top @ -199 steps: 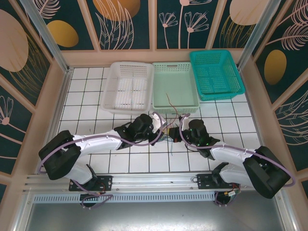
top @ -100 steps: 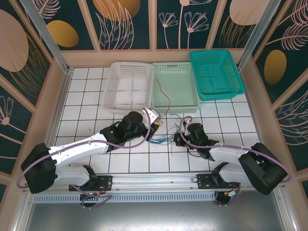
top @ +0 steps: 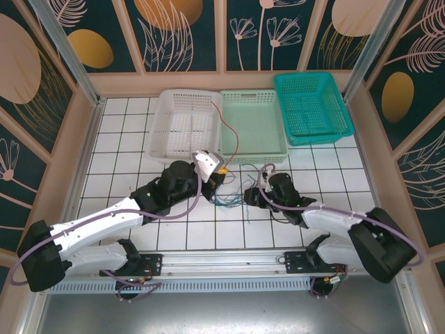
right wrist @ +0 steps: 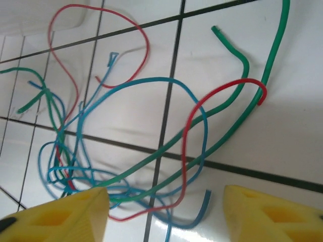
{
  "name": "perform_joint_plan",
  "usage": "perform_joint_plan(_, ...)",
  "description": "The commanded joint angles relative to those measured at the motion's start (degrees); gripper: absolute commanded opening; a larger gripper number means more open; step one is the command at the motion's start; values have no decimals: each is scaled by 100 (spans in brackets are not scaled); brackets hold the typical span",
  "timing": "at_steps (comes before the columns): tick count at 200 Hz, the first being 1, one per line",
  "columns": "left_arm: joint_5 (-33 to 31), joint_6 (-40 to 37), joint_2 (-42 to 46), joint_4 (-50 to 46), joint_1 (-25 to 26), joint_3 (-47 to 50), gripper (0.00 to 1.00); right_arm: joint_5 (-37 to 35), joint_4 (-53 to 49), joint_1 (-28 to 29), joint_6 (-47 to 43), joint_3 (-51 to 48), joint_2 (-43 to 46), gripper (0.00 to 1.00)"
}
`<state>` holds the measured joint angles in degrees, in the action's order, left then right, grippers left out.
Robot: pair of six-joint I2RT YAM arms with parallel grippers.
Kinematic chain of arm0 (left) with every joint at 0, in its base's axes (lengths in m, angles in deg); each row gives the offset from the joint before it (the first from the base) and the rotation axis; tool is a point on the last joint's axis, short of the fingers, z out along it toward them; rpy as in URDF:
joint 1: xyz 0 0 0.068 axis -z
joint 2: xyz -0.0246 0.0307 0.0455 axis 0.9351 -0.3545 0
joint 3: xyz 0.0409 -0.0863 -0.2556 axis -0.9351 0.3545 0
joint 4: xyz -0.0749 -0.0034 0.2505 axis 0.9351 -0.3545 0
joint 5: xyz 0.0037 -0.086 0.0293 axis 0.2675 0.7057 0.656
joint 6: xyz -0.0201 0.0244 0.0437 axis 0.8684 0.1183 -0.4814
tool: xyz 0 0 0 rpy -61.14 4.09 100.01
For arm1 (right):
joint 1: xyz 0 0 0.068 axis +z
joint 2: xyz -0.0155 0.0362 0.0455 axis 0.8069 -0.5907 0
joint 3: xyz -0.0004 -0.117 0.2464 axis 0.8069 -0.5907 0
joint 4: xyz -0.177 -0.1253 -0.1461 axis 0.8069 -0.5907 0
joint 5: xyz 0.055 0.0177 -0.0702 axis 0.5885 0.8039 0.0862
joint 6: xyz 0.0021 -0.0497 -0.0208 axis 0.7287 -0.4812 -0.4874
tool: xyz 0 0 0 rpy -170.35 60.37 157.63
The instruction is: Untangle the cables
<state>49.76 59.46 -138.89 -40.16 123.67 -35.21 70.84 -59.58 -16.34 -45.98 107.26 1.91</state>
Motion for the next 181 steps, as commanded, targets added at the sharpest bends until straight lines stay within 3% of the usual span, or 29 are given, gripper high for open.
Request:
perform_joint_plan(1, -56, 97, 163, 472, -12, 15, 1, -207, -833, -18, -351, 182, 765, 66)
perform_joint_plan(60, 162, -14, -576, 366, -12, -484, 0, -601, -1560, -104, -486, 502, 2242, 67)
perform_joint_plan(114, 563, -35, -1201, 521, -14, -809, 0, -574, -1323, -291, -619, 1264, 2475, 64)
perform_joint_plan(181, 802, -43, -1669, 655, -13, -1029, 0, 699, 18, -810, -153, 1333, 2160, 62)
